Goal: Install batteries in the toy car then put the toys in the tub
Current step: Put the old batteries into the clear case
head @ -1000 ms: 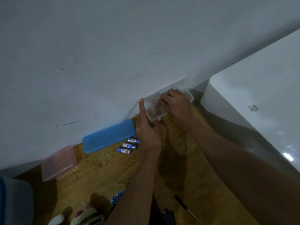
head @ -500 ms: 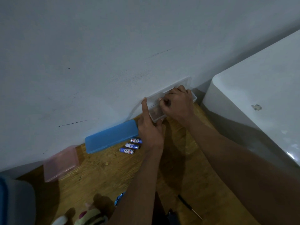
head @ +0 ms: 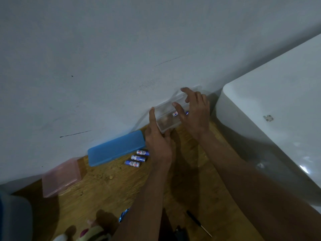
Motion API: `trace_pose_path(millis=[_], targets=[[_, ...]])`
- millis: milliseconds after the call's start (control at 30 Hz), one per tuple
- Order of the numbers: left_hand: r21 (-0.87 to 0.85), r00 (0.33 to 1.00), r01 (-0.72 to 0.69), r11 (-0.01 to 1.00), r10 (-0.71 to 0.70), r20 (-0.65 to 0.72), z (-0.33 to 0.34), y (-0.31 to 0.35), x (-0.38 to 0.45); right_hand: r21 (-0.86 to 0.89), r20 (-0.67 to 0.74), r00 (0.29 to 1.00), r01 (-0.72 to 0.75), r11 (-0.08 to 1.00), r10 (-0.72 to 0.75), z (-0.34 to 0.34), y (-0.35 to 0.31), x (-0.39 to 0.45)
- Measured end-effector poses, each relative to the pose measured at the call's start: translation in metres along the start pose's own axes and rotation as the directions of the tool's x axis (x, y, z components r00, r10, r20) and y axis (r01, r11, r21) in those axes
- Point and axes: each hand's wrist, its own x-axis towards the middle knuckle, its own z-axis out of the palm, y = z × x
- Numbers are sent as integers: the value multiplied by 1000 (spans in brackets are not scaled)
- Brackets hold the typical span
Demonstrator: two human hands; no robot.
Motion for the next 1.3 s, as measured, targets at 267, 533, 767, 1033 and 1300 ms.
trace_pose_path(millis=[267,533,767,1033,1300], targets=[[50,999,-43,998,43,-3,1,-1,0,-180,19,999,42,983,-40,-7,18,-4],[98,996,-86,991,88,-22,7,-9,-2,-142,152,988,36,989,-14,-16,31,-31],[106,994,-111,988,113,-9,8,-7,-5,-102,236,964,-100,990,122,-21,31,-35],[109,993,-110,988,113,-25,8,-3,-3,-78,295,937,-170,982,185,-19,30,-32],[132,996,-91,987,91,5,6,6,-2,-221,329,927,-112,969,182,-21,25,-28]])
